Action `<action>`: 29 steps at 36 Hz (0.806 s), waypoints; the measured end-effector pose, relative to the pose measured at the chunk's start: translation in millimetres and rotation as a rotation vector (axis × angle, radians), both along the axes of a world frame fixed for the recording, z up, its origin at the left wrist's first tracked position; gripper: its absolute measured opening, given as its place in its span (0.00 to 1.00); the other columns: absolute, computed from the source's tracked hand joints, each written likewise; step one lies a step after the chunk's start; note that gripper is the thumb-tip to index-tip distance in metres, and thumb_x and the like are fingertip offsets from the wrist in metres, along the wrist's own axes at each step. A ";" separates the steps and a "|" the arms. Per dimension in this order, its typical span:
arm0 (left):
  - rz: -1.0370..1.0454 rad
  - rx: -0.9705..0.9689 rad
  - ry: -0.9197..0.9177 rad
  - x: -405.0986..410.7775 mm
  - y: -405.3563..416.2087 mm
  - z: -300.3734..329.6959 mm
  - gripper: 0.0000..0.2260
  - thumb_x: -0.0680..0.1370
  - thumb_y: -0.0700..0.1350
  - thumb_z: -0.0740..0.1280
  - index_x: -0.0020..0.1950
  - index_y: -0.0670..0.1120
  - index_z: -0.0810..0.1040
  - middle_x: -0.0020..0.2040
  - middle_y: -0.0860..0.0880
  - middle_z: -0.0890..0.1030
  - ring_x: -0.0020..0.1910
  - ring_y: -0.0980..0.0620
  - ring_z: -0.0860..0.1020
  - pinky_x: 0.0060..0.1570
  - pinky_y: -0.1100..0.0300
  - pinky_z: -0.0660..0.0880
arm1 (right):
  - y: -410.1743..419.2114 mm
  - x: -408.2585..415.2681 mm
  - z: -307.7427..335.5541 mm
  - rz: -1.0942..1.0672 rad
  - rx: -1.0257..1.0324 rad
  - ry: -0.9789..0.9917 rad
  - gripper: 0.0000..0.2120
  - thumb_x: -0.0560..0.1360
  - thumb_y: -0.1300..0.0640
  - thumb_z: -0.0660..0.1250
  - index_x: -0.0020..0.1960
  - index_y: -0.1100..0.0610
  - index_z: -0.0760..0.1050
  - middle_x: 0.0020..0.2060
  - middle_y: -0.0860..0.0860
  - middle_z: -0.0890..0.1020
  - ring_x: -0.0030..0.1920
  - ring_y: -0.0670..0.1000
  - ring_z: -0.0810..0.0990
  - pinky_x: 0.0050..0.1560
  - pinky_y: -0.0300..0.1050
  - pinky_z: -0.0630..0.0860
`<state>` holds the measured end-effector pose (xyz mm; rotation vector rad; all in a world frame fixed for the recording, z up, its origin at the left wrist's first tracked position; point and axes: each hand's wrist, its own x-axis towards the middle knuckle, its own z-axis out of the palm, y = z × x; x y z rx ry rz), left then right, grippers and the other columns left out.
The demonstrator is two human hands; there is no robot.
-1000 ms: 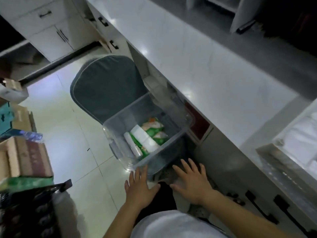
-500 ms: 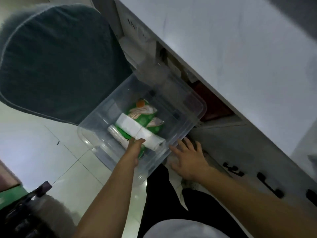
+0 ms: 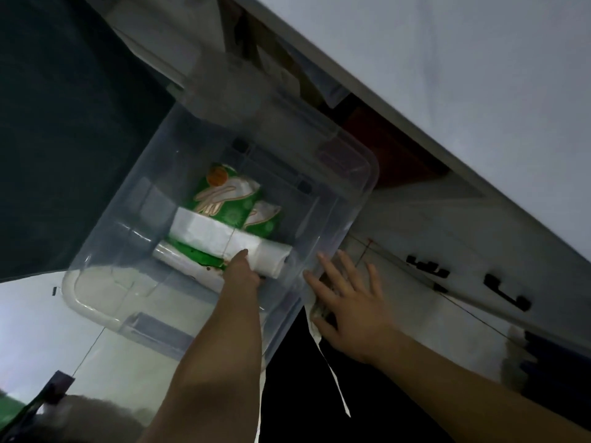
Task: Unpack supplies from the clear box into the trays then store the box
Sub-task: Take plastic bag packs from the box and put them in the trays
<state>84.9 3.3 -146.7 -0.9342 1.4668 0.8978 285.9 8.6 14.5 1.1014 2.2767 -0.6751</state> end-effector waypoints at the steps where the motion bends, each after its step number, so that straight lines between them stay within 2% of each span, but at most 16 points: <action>1: 0.001 0.003 0.003 0.3 -0.1 -1.7 0.22 0.81 0.46 0.65 0.74 0.41 0.68 0.62 0.38 0.76 0.63 0.39 0.75 0.59 0.41 0.71 | 0.1 -0.3 -0.3 -0.001 -0.002 0.003 0.36 0.76 0.36 0.56 0.80 0.41 0.48 0.80 0.47 0.39 0.79 0.58 0.38 0.70 0.63 0.28; 4: 0.015 0.041 -0.010 -0.8 2.3 -2.9 0.20 0.80 0.41 0.66 0.72 0.41 0.69 0.59 0.38 0.78 0.52 0.39 0.78 0.58 0.43 0.73 | 1.7 -1.0 -1.0 0.001 -0.011 0.005 0.35 0.77 0.37 0.58 0.80 0.43 0.52 0.81 0.49 0.43 0.80 0.60 0.44 0.71 0.65 0.32; 7: 0.072 0.088 -0.096 -4.3 5.6 1.9 0.10 0.80 0.37 0.65 0.62 0.40 0.74 0.68 0.40 0.76 0.62 0.41 0.76 0.60 0.47 0.74 | 6.2 -0.9 -1.7 0.020 -0.048 -0.026 0.35 0.77 0.37 0.56 0.80 0.41 0.49 0.79 0.47 0.36 0.80 0.59 0.39 0.69 0.64 0.28; 9: 0.088 0.131 -0.133 -7.1 5.7 10.5 0.03 0.81 0.36 0.65 0.54 0.40 0.75 0.66 0.41 0.77 0.58 0.44 0.78 0.58 0.50 0.75 | 9.8 -2.9 0.1 0.041 -0.068 -0.055 0.35 0.77 0.35 0.54 0.80 0.41 0.47 0.78 0.47 0.34 0.79 0.59 0.36 0.68 0.63 0.24; 11: 0.074 0.154 -0.127 -8.8 3.4 22.6 0.01 0.81 0.36 0.65 0.51 0.40 0.75 0.59 0.42 0.79 0.55 0.46 0.78 0.54 0.51 0.75 | 14.0 -6.3 5.9 0.051 -0.067 -0.076 0.35 0.77 0.34 0.53 0.80 0.41 0.48 0.80 0.48 0.38 0.79 0.59 0.35 0.68 0.64 0.24; 13: 0.060 0.168 -0.100 -10.7 -0.9 37.9 0.04 0.80 0.36 0.65 0.55 0.40 0.76 0.54 0.43 0.79 0.56 0.46 0.78 0.48 0.51 0.77 | 17.6 -10.3 15.2 0.026 -0.065 -0.063 0.36 0.77 0.32 0.53 0.80 0.42 0.49 0.81 0.50 0.45 0.80 0.57 0.37 0.68 0.64 0.24; 14: 0.047 0.186 -0.080 -11.7 -3.6 47.1 0.08 0.80 0.37 0.66 0.59 0.41 0.76 0.54 0.43 0.79 0.54 0.47 0.78 0.44 0.52 0.78 | 19.5 -12.5 20.7 0.003 -0.070 -0.042 0.36 0.76 0.32 0.53 0.80 0.41 0.48 0.81 0.51 0.47 0.80 0.57 0.38 0.68 0.63 0.24; 17: -0.019 0.277 -0.009 -14.9 -12.9 77.1 0.19 0.79 0.35 0.66 0.70 0.45 0.73 0.55 0.44 0.81 0.51 0.48 0.79 0.40 0.52 0.80 | 27.3 -17.7 43.5 -0.072 -0.076 0.039 0.38 0.75 0.32 0.56 0.80 0.41 0.47 0.81 0.52 0.48 0.80 0.56 0.40 0.71 0.62 0.28; 21: -0.107 0.419 0.055 -17.1 -25.8 125.8 0.21 0.79 0.33 0.65 0.70 0.48 0.73 0.64 0.43 0.80 0.57 0.45 0.79 0.50 0.50 0.78 | 43.7 -21.6 85.9 -0.220 -0.104 0.177 0.38 0.75 0.32 0.61 0.80 0.40 0.50 0.81 0.50 0.49 0.80 0.53 0.43 0.76 0.62 0.39; 24: -0.231 0.552 0.113 -16.7 -27.9 176.5 0.20 0.78 0.33 0.65 0.67 0.50 0.74 0.62 0.44 0.81 0.57 0.45 0.80 0.51 0.49 0.78 | 60.1 -20.7 126.3 -0.356 -0.162 0.300 0.38 0.74 0.34 0.66 0.79 0.40 0.54 0.80 0.48 0.55 0.80 0.51 0.51 0.77 0.58 0.48; 27: -0.387 0.724 0.192 -14.1 -23.4 239.4 0.21 0.76 0.31 0.66 0.66 0.49 0.75 0.58 0.45 0.84 0.53 0.47 0.83 0.49 0.50 0.80 | 75.3 -12.5 173.1 -0.440 -0.220 0.466 0.37 0.74 0.38 0.70 0.78 0.41 0.58 0.77 0.45 0.63 0.75 0.47 0.61 0.73 0.46 0.60; 29: -0.501 0.831 0.238 -9.6 -18.8 280.6 0.21 0.73 0.32 0.69 0.65 0.46 0.75 0.58 0.43 0.84 0.55 0.45 0.83 0.51 0.49 0.81 | 83.4 -5.4 204.4 -0.513 -0.246 0.586 0.35 0.73 0.42 0.73 0.77 0.43 0.63 0.75 0.44 0.67 0.72 0.42 0.65 0.69 0.39 0.63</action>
